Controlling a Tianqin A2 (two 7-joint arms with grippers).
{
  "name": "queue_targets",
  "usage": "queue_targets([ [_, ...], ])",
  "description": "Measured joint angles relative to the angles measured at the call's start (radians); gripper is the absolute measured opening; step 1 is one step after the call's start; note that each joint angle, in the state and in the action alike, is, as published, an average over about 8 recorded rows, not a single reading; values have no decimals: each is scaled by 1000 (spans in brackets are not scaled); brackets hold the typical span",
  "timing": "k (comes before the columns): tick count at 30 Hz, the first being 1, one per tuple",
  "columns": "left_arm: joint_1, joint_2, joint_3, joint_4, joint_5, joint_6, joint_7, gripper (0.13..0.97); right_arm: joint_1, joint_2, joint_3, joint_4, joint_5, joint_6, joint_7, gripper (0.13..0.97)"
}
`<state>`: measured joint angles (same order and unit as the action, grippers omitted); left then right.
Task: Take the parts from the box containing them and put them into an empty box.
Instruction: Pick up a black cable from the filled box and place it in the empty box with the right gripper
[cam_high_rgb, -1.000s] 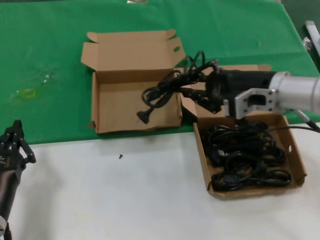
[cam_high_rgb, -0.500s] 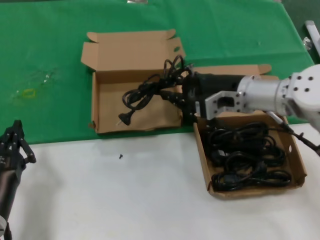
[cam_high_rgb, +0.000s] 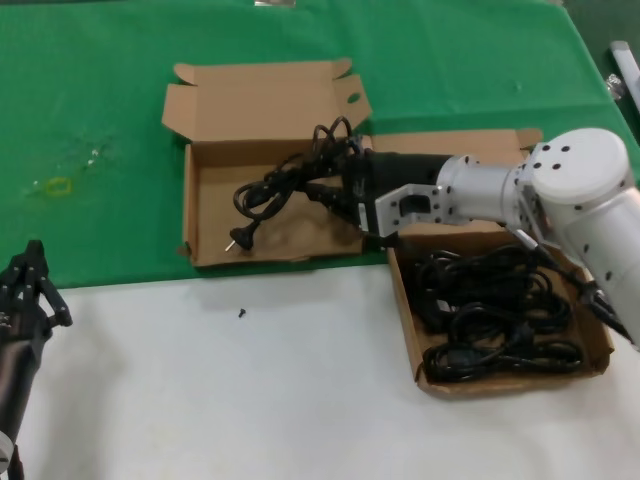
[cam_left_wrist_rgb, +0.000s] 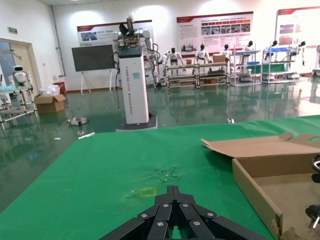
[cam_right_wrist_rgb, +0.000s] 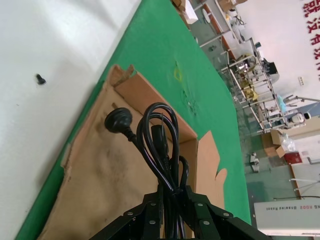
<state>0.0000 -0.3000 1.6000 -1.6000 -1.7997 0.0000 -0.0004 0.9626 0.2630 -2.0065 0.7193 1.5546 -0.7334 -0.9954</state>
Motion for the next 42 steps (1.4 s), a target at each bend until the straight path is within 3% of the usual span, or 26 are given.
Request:
queue_targets([
  [12, 0, 0, 0, 0, 0, 0, 0, 142, 107, -121, 98, -320, 83, 11, -283, 221],
  [19, 0, 0, 0, 0, 0, 0, 0, 142, 143, -147, 127, -429, 96, 8, -371, 237],
  [29, 0, 0, 0, 0, 0, 0, 0, 142, 168, -148, 155, -502, 103, -4, -435, 285],
  [37, 0, 0, 0, 0, 0, 0, 0, 142, 173, -140, 171, -512, 105, -9, -454, 415],
  [42, 0, 0, 0, 0, 0, 0, 0, 142, 138, -116, 158, -428, 90, -12, -394, 515],
])
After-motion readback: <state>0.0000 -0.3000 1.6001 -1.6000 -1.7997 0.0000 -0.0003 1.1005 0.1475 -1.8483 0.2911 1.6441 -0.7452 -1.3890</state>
